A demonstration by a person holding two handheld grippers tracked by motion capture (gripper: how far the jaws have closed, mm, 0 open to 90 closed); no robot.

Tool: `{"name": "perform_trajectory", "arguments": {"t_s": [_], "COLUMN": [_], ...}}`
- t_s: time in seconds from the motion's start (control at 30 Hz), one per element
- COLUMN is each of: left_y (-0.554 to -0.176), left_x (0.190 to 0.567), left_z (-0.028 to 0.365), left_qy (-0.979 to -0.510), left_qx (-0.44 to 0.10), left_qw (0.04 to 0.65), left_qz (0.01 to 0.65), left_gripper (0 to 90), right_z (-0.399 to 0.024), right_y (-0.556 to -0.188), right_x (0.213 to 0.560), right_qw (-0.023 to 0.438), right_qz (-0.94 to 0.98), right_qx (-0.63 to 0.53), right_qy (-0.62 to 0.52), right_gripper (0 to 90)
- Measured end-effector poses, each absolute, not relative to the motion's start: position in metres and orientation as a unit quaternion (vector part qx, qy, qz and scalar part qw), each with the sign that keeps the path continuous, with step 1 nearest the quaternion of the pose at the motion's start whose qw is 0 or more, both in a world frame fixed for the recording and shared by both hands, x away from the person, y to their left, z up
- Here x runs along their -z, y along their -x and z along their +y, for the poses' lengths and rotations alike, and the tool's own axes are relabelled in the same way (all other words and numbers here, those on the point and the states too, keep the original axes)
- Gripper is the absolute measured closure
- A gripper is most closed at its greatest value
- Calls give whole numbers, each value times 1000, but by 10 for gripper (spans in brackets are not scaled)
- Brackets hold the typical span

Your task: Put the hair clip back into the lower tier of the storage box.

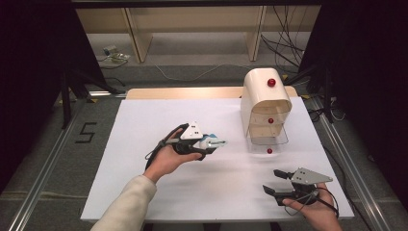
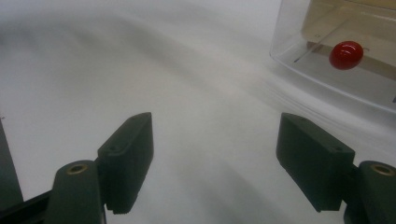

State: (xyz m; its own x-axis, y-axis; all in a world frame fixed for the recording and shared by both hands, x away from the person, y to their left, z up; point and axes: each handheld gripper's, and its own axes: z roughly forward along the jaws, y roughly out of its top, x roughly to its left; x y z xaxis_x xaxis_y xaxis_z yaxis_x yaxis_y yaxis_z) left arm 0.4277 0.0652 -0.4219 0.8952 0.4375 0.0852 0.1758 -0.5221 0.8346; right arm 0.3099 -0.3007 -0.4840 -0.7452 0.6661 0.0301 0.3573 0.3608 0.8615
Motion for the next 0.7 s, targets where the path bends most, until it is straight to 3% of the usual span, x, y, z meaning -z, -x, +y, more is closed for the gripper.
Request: {"name": "perform_trajectory", "arguments": {"t_s": [0.7], "left_y": [-429], "left_x": [416], "left_z": [50], "left_qy": [-860], "left_qx": [-136], "left_qw": [459], "left_qz": [175], "left_gripper": [470], "right_z": [-300], "right_y": [-310], "right_x": [483], "right_qw": [165], "right_qz": [810], "right_qx": [-466], "right_qy": [-316], "right_gripper": [281]}}
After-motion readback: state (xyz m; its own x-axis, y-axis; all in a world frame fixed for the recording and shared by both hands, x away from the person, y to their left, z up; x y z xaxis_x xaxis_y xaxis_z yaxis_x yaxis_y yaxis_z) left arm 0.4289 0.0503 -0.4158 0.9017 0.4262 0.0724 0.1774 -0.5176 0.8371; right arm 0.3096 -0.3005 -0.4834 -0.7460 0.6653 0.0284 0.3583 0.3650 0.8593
